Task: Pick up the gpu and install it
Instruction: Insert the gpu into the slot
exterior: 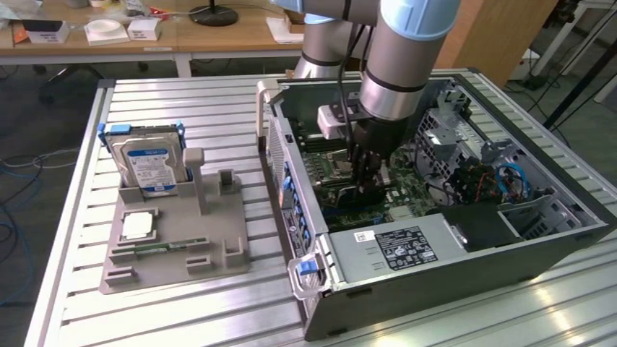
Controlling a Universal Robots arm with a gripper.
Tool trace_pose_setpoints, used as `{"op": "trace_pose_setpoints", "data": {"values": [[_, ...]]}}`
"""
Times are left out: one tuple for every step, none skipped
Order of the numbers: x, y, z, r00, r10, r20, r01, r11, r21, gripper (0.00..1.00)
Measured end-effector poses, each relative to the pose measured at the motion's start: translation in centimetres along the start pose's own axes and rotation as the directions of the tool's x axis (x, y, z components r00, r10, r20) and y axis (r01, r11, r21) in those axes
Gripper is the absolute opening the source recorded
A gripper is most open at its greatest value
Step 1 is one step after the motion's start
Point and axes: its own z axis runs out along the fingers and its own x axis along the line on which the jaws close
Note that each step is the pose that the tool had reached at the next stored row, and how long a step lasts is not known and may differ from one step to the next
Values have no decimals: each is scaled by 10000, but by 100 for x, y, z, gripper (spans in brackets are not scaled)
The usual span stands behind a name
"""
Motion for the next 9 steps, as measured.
{"op": "trace_pose_setpoints", "data": {"values": [[0, 1, 2, 10000, 0, 1, 0, 10000, 0, 26], [0, 1, 2, 10000, 0, 1, 0, 10000, 0, 26], [0, 1, 3, 10000, 1, 1, -1, 10000, 0, 26], [0, 1, 3, 10000, 1, 2, -1, 10000, 0, 26], [0, 1, 3, 10000, 1, 2, -1, 10000, 1, 26], [0, 1, 3, 10000, 1, 3, -1, 10000, 1, 26], [0, 1, 3, 10000, 1, 3, -1, 10000, 1, 26], [0, 1, 3, 10000, 1, 3, -1, 10000, 0, 26], [0, 1, 3, 10000, 1, 2, -1, 10000, 1, 26]]}}
